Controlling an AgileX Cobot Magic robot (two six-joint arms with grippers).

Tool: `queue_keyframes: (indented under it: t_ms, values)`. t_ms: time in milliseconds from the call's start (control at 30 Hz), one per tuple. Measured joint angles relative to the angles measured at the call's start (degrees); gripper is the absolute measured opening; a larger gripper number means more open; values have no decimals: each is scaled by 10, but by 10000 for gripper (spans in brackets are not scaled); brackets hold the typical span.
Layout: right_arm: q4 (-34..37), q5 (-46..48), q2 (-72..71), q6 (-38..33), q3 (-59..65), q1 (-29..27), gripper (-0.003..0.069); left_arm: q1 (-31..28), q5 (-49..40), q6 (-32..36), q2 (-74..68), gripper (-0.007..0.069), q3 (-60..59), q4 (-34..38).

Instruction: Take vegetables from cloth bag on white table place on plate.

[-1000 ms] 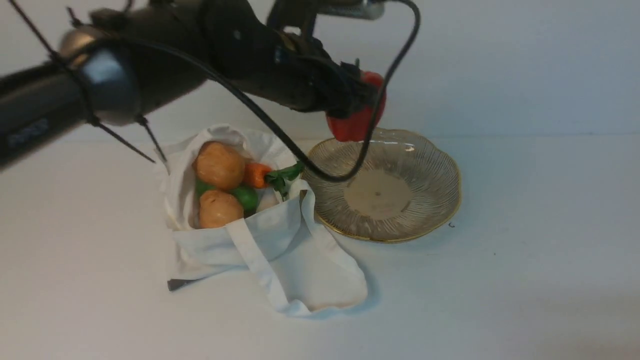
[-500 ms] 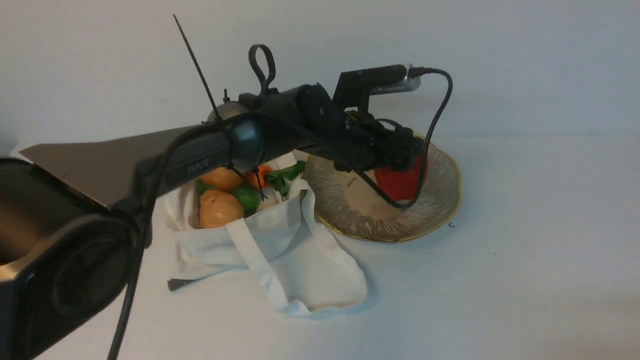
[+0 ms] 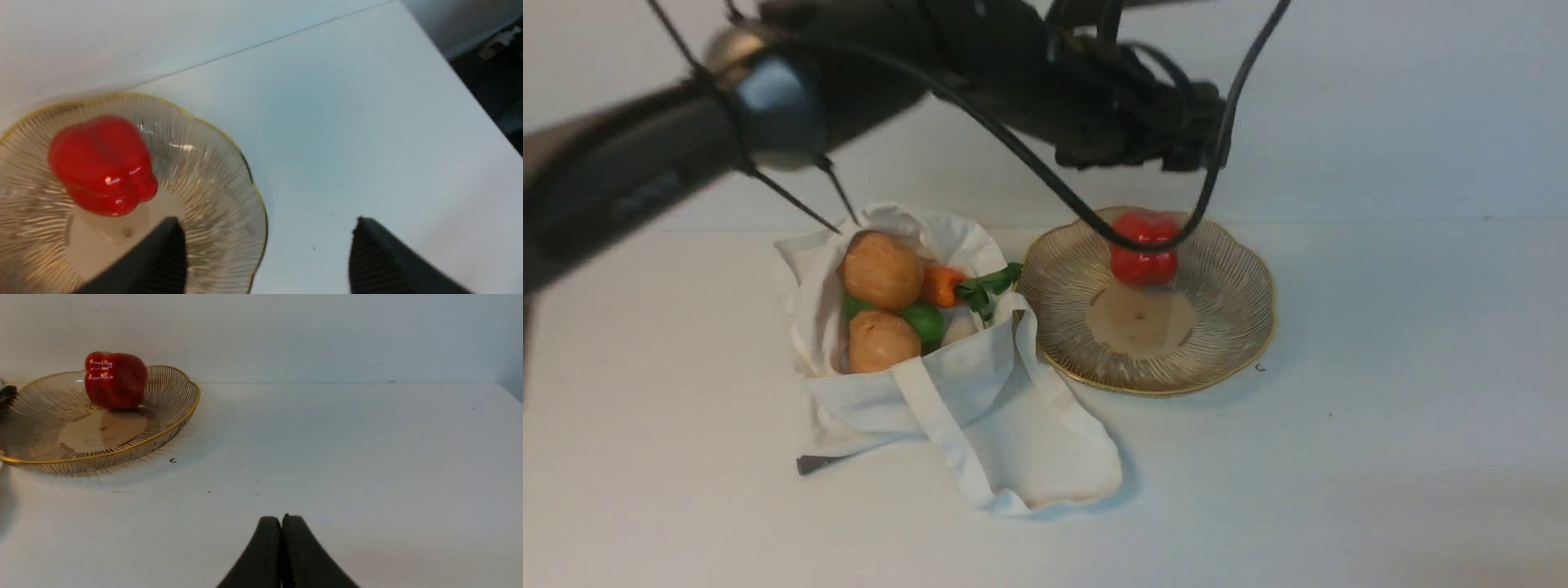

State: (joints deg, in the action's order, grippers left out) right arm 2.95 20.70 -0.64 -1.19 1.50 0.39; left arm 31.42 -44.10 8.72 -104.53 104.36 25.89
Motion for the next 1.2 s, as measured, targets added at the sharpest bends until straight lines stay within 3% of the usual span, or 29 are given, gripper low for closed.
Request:
queue_keyframes:
  t_ms: [100,200,367,467,600,733,867,1000,1200]
  values:
    - [0,0,0,0,0,0,-15,0,-114,0,86,149,8,-56]
    - [0,0,0,0,0,0,-15,0,-219,-2,164,27,7,-120]
    - [0,0,0,0,0,0,-15,0,-271,-8,286,-5,-34,-177]
    - [0,0,0,0,0,0,-15,0,-274,-21,451,-5,-153,-196]
    - [0,0,0,0,0,0,-15,0,-181,-39,604,-5,-319,-184]
    - [0,0,0,0,0,0,-15,0,13,-48,747,-5,-564,-136]
    - [0,0,0,0,0,0,-15,0,126,-51,828,-5,-728,-120]
    - [0,0,0,0,0,0,-15,0,209,-51,868,-5,-799,-116]
    - [0,0,0,0,0,0,-15,0,247,-51,881,-5,-843,-113]
